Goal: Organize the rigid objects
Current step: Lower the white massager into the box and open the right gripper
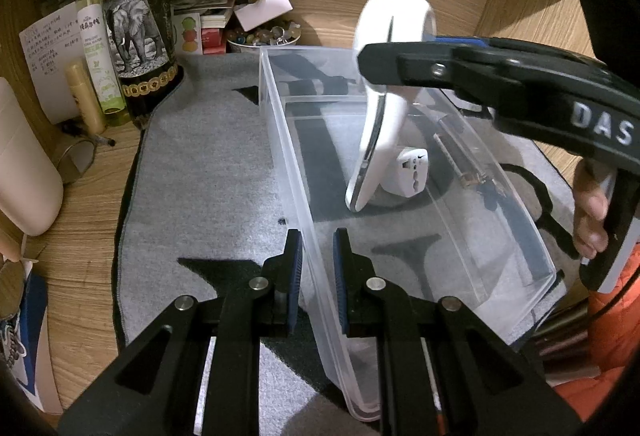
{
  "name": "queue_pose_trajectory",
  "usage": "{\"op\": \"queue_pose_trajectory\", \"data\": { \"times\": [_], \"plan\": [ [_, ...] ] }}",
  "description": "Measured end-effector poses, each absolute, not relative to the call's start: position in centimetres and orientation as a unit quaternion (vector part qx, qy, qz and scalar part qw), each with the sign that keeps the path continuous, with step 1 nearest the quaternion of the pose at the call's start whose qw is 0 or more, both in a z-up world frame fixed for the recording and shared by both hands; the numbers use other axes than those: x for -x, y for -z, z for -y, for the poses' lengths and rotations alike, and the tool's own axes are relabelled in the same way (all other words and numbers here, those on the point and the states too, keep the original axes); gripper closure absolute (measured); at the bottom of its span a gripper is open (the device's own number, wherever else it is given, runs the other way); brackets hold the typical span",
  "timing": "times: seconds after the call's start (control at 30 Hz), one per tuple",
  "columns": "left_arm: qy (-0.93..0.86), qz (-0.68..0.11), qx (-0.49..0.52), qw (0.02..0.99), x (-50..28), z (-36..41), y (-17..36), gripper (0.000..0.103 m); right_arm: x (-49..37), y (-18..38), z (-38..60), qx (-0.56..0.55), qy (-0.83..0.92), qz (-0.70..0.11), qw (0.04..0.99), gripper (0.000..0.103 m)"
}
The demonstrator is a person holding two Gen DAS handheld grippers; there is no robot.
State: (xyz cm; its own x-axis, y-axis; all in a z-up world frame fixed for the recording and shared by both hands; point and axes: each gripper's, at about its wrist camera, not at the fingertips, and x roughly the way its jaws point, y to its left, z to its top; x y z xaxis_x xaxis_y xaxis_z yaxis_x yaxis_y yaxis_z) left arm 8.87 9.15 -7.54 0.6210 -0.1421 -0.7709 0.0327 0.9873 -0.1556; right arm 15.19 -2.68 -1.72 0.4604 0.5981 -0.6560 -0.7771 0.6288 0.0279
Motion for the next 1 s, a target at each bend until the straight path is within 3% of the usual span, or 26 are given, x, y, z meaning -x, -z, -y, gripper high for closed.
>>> {"op": "queue_pose_trajectory", "data": {
  "times": [0.47,0.8,1.0],
  "plan": [
    [0.048,-0.432,0.064,0.898,-8.8,-9.1,7.6,0.089,-17.7,5.5,-0.1,0.182,-0.400,-0.397,0.806,0.066],
    [0.050,-0.431,0.065,0.899,-9.0,-9.3,7.8,0.088,-17.6,5.4,0.6,0.186,-0.395,-0.394,0.809,0.066],
    [0.048,-0.430,0.063,0.899,-8.9,-9.3,7.9,0.088,-16.7,3.9,2.5,0.179,-0.383,-0.359,0.832,0.044]
  ]
}}
